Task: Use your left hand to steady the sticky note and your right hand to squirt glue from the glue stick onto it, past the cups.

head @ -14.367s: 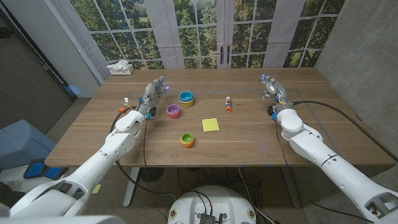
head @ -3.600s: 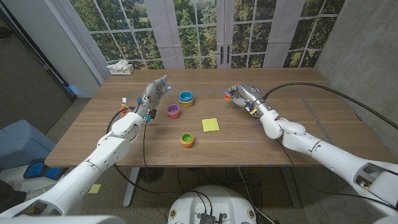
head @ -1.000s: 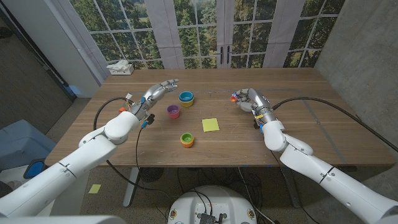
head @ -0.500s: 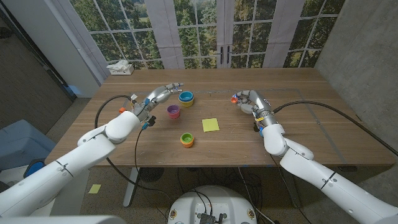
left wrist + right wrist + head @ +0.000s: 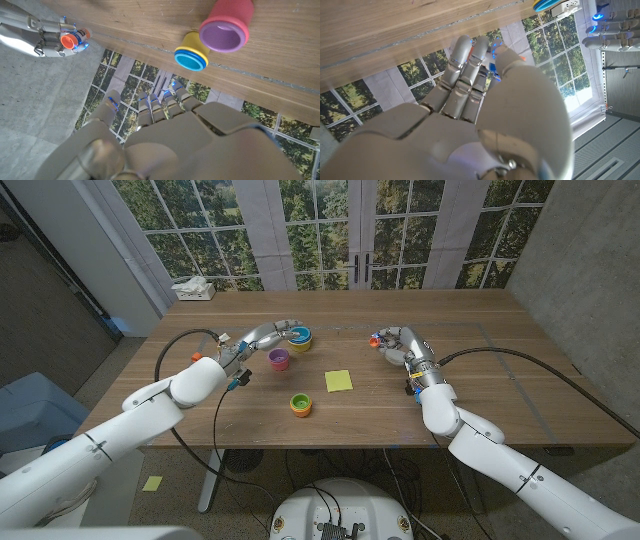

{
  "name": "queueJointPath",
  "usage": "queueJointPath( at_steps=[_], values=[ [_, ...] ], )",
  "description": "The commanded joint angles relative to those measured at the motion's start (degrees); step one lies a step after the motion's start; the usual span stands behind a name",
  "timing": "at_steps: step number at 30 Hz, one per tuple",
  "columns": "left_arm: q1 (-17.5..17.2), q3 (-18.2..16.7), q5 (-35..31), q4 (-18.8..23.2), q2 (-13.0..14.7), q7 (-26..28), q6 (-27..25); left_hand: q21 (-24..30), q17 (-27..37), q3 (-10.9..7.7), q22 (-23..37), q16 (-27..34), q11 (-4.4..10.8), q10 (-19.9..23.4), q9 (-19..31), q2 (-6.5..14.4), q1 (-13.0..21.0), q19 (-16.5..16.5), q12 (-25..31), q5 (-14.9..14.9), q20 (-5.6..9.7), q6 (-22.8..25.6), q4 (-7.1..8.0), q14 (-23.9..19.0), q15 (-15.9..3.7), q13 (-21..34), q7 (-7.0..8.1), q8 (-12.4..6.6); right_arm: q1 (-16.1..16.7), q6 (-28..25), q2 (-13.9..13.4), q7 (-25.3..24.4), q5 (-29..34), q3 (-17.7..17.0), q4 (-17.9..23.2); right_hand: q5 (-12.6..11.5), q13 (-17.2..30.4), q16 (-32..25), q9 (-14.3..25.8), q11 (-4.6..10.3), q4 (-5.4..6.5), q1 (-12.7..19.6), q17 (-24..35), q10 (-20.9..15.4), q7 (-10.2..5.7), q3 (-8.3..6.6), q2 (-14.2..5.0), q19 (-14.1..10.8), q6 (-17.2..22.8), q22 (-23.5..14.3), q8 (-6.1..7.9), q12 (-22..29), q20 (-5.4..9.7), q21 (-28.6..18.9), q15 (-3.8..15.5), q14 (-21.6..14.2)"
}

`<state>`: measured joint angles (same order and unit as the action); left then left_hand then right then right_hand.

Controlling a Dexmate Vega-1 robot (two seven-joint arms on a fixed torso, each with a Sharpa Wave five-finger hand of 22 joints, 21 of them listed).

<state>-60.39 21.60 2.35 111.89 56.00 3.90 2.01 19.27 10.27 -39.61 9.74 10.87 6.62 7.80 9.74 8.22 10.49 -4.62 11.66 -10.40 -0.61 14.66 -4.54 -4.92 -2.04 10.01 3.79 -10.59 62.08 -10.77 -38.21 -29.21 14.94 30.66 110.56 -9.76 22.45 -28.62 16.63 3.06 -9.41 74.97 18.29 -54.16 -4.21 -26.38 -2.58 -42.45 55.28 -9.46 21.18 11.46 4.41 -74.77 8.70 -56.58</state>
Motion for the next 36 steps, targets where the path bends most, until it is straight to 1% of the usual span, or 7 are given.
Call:
queueJointPath(
  at_steps=[1,8,15,17,28,31,36],
  values=[
    [1.2,1.5,-3.4,0.6,1.7,-3.2,-0.4,-0.2,0.2,-0.14,0.3,-0.1,-0.02,0.7,0.2,2.0,-0.8,0.2,-0.1,-0.2,0.11,0.7,0.62,0.4,-2.92,0.2,-0.21,-0.05,1.4,-0.7,0.5,0.3,-1.3,-0.3,2.1,-0.2,0.1,0.1,0.4,-0.95,0.07,0.4,0.1,-1.5,3.1,0.32,-0.85,0.3,3.5,-0.2,0.14,0.3,6.7,-0.1,4.45,0.1],
    [2.3,2.6,-5.8,1.0,2.2,-4.7,-1.0,-0.3,0.2,-0.21,0.3,0.0,0.05,0.9,0.2,1.9,-1.2,-0.1,-0.1,-0.2,-0.05,0.8,1.04,0.2,-2.93,0.2,-0.25,-0.03,2.0,-1.5,0.4,1.5,-2.8,-0.7,3.7,-0.3,-0.1,0.1,0.4,-0.88,0.03,0.5,0.2,-1.6,3.2,0.47,-0.97,0.4,3.6,-0.2,0.07,0.3,6.7,-0.1,4.5,0.1],
    [3.2,3.6,-7.7,1.3,2.3,-6.0,-1.1,-0.6,0.1,-0.28,0.3,0.1,0.21,0.8,0.2,1.8,-1.6,0.1,-0.2,-0.3,-0.47,0.7,1.48,-0.3,-2.39,0.2,-0.16,0.08,2.4,-1.9,0.2,2.1,-4.0,-1.0,4.7,-0.3,-0.3,0.2,0.5,-1.11,0.16,0.4,0.1,-1.7,3.18,0.61,-1.23,0.3,3.6,-0.2,-0.01,0.3,6.74,-0.1,4.3,0.1],
    [3.6,4.0,-8.4,1.5,2.4,-6.6,-1.4,-0.7,0.1,-0.28,0.3,0.1,0.22,0.8,0.2,1.8,-1.7,0.1,-0.3,-0.3,-0.59,0.6,1.62,-0.3,-2.33,0.2,-0.08,0.12,2.6,-2.2,0.1,2.5,-4.7,-1.2,5.1,-0.3,-0.4,0.1,0.5,-1.39,0.11,0.4,0.2,-1.8,3.19,0.7,-1.24,0.2,3.6,-0.2,-0.06,0.4,6.76,-0.2,4.43,0.0],
    [5.4,6.1,-13.2,2.3,2.3,-8.7,-1.4,-1.0,0.2,-0.27,0.3,0.0,0.41,0.6,0.2,1.7,-2.4,0.3,-0.4,-0.3,-0.79,0.5,2.37,-0.3,-2.27,0.2,0.11,0.21,4.1,-1.6,-0.2,3.0,-8.2,-2.7,6.3,-0.3,-0.7,0.2,0.8,-1.43,-0.05,0.6,0.2,-2.0,3.28,0.91,-1.3,0.1,3.6,-0.2,-0.11,0.4,6.77,-0.2,4.49,-0.1],
    [5.7,6.5,-13.6,2.4,2.3,-9.7,-1.6,-1.1,0.1,-0.32,0.3,0.0,0.45,0.5,0.2,1.7,-2.7,0.2,-0.5,-0.4,-0.79,0.1,2.61,-0.3,-2.33,0.2,0.7,0.37,4.4,-1.5,-0.4,3.2,-8.7,-2.8,6.7,-0.3,-0.8,0.2,0.8,-1.5,-0.01,0.5,0.2,-2.1,3.27,0.97,-1.35,0.1,3.6,-0.2,-0.12,0.5,6.8,-0.2,4.42,-0.2],
    [6.2,7.0,-14.4,2.5,2.2,-10.9,-1.7,-1.4,0.1,-0.39,0.3,-0.1,0.55,0.3,0.2,1.7,-2.9,0.4,-0.5,-0.4,-0.78,0.3,2.87,-0.3,-2.29,0.2,1.0,0.25,4.7,-1.4,-0.7,3.8,-10.1,-3.1,7.2,-0.3,-0.9,0.2,0.9,-1.56,-0.04,0.6,0.2,-2.1,3.33,1.04,-1.4,0.0,3.7,-0.2,-0.15,0.5,6.8,-0.2,4.46,-0.3]
  ],
)
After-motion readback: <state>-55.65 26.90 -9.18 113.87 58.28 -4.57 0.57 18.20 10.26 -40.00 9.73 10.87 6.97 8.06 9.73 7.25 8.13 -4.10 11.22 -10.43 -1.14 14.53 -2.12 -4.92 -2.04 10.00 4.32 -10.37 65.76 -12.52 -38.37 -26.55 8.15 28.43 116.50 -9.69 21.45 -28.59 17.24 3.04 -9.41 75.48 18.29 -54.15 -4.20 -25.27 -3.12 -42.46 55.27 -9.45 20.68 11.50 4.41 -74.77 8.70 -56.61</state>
